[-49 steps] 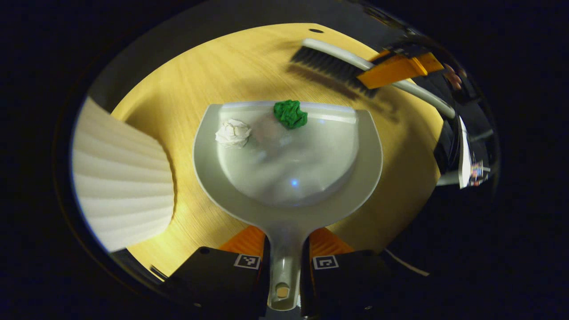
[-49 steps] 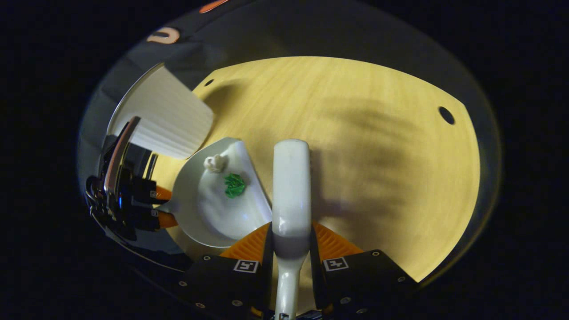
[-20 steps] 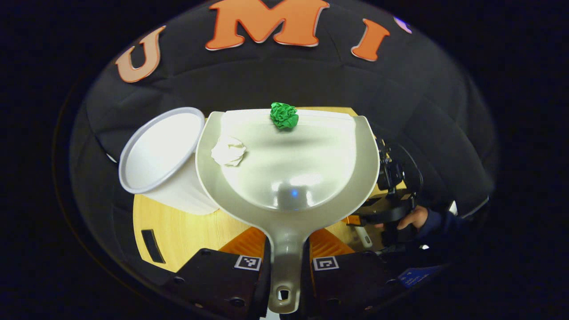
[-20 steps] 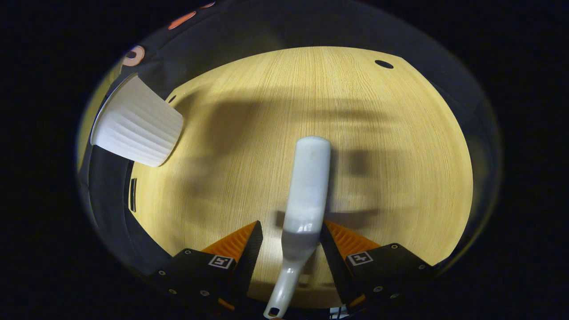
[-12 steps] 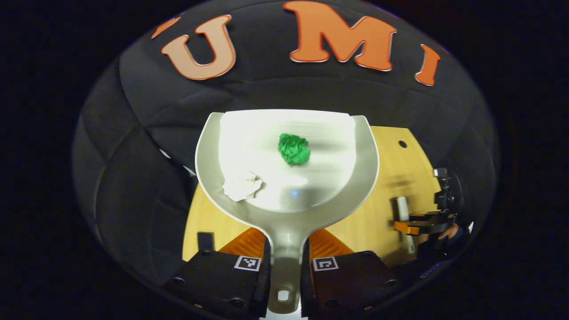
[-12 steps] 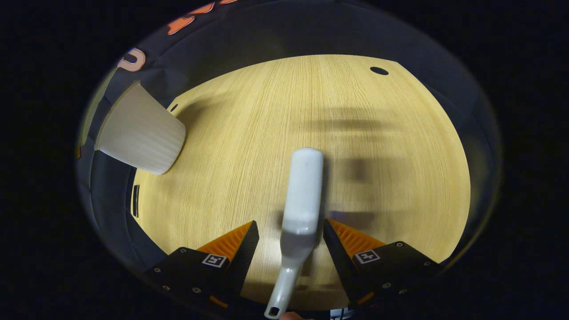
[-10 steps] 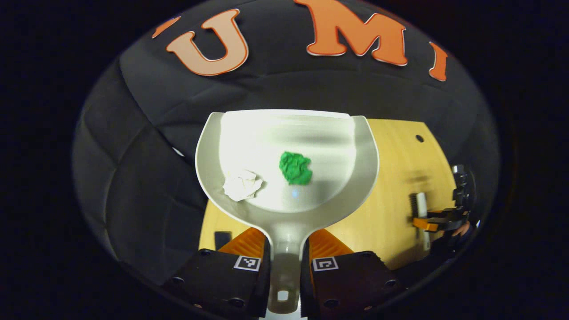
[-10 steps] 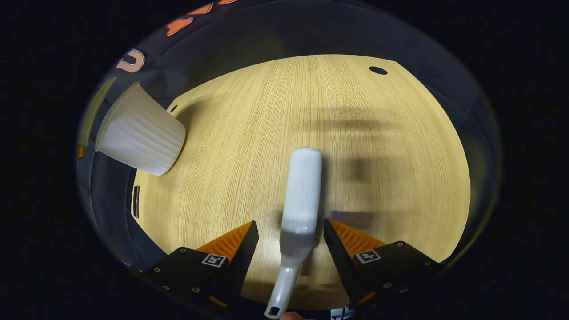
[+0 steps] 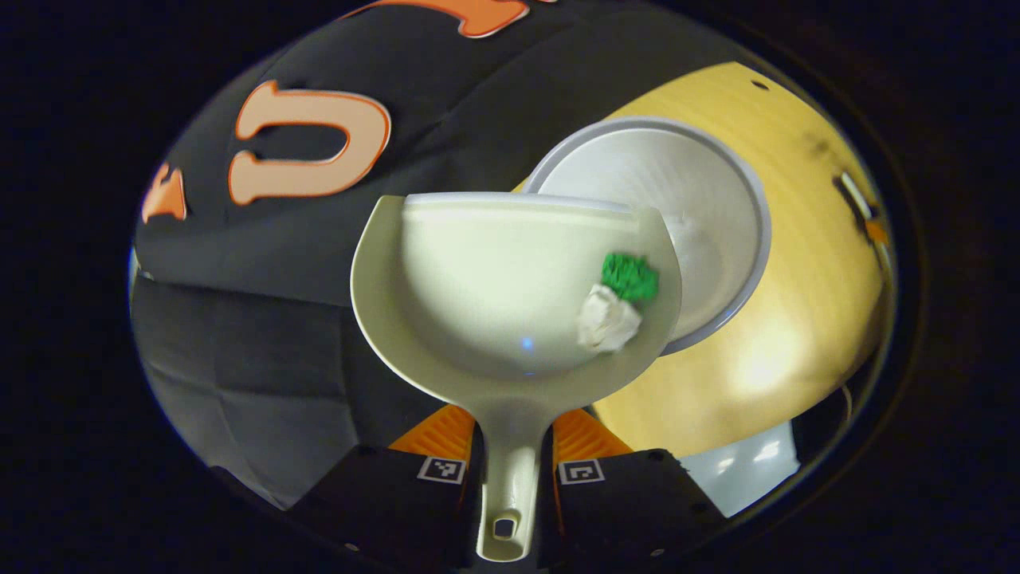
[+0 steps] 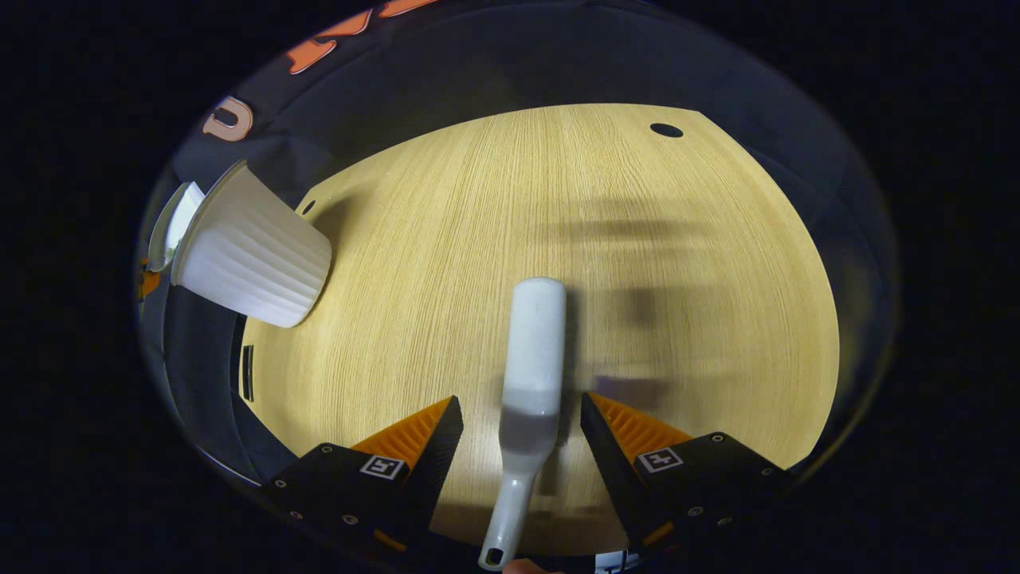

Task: Pick up the small broom and dustpan from the desktop, sweep the trash into the dustpan with the broom, and then empty the trash into the garbage bin.

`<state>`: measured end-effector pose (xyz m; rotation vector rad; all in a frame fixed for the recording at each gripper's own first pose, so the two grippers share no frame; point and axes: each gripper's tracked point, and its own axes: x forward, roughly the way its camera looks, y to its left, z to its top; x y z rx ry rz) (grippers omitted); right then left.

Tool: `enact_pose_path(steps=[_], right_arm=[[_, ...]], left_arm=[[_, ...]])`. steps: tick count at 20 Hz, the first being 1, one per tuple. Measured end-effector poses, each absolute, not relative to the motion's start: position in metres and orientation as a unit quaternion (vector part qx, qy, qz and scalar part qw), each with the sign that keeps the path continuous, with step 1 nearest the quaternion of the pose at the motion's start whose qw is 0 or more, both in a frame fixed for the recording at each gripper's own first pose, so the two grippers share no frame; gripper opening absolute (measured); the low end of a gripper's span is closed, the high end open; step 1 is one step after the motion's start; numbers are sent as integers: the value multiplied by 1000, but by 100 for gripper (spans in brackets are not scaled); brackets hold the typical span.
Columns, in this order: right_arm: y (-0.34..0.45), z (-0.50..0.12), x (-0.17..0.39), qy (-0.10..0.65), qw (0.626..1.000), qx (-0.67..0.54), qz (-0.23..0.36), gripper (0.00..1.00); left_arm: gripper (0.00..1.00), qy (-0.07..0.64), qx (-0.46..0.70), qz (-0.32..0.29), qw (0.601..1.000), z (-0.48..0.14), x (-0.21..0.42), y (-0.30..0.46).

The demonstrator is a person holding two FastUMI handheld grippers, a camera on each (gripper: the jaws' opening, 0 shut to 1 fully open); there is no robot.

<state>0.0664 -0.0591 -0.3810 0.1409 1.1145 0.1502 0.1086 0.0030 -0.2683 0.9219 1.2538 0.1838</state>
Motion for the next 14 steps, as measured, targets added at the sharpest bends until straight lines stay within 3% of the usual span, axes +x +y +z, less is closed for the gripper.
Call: enact_pose_path(steps=[5,7,14], right_arm=[[-61,-377,65,525,846,66,69,91],[-62,-377,66,524,846,68,68,92],[-59,-372,64,521,847,74,78,92]], left_arm=[[28,497,598,86,623,-256,122,-2],[27,475,629,91,609,-258,125,-1],[27,486,318,111,806,-335,92,-58]])
